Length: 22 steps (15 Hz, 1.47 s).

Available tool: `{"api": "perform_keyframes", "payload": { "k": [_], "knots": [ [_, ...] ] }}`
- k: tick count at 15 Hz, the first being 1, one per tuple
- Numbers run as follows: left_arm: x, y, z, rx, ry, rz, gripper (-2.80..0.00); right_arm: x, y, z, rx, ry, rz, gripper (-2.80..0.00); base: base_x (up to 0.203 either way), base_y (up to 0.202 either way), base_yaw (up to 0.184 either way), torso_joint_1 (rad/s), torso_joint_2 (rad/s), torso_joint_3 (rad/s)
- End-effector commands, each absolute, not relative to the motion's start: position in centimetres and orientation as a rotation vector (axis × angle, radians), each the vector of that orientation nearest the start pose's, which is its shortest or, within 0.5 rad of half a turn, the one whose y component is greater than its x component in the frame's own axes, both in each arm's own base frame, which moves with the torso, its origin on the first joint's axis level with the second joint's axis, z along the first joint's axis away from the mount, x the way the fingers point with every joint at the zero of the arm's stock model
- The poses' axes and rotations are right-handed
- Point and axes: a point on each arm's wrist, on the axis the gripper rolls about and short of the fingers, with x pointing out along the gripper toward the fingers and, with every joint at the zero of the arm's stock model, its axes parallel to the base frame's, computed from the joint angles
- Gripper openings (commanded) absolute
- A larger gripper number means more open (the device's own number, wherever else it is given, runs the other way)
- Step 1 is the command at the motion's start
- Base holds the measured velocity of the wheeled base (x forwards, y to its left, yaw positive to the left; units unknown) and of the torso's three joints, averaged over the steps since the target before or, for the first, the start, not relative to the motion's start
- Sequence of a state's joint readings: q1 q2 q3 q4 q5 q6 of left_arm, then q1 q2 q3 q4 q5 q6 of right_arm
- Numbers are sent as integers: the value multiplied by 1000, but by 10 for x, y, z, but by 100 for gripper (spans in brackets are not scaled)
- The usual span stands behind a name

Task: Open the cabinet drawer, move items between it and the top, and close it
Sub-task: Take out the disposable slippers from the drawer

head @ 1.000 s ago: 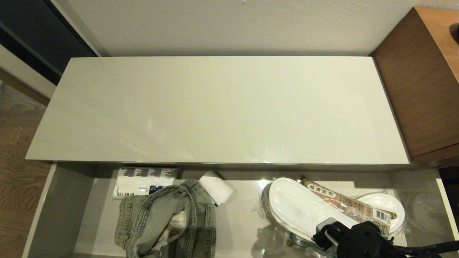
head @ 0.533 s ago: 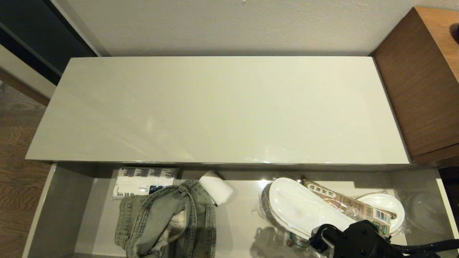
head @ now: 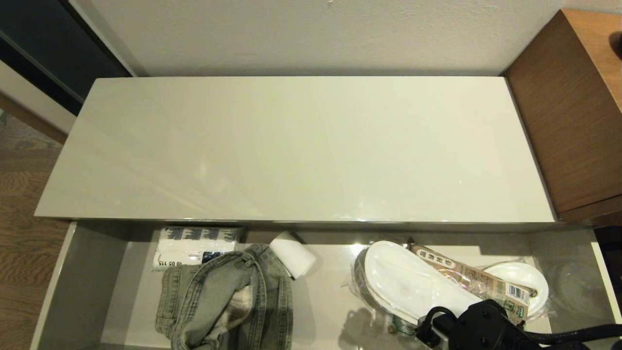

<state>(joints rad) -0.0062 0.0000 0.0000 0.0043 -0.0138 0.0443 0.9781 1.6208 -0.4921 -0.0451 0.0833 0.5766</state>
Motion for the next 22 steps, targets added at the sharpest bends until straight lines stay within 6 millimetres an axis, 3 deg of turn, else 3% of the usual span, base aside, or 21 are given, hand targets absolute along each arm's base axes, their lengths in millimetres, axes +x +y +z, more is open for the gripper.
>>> {"api": "perform_keyframes", "payload": {
  "k": [1,17,22],
  "knots": [
    [-23,0,75,44,6,-20,-280,114,173,81,-9,1244,609,-280,0,0,0,0,0,0],
    [-23,0,75,44,6,-20,-280,118,173,76,-19,1219,581,-280,0,0,0,0,0,0],
    [-23,0,75,44,6,-20,-280,142,163,85,-50,1083,457,-280,0,0,0,0,0,0]
  ]
}}
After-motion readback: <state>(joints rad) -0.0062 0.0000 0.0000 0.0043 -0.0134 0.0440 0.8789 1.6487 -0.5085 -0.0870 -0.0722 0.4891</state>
